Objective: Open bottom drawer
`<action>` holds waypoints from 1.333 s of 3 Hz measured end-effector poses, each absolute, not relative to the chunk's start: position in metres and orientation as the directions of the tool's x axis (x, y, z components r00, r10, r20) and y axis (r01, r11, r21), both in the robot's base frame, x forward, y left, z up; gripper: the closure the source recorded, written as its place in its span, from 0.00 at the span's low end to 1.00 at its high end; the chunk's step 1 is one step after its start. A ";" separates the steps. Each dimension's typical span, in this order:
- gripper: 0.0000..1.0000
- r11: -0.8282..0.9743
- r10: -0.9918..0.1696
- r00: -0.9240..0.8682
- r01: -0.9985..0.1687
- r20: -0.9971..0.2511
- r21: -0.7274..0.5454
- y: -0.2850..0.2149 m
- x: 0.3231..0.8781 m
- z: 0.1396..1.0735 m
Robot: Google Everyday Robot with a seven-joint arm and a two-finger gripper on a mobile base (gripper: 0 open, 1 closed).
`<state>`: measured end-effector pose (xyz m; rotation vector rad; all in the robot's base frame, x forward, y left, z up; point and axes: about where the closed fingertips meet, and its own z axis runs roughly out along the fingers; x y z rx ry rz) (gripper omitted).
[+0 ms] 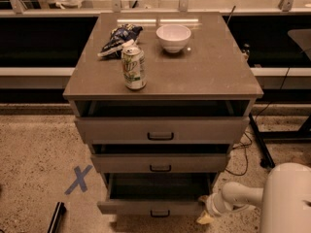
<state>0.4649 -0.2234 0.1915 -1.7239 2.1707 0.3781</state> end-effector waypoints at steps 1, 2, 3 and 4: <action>0.25 0.223 -0.840 -0.200 -0.975 -0.505 0.015 -0.216 0.450 0.196; 0.00 0.208 -0.835 -0.185 -0.978 -0.518 0.015 -0.215 0.444 0.197; 0.00 0.208 -0.835 -0.185 -0.978 -0.519 0.015 -0.215 0.444 0.197; 0.00 0.185 -0.812 -0.168 -0.982 -0.560 0.026 -0.210 0.438 0.206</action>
Offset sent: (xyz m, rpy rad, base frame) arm -0.0137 0.0068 0.0031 0.0827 0.0008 0.0014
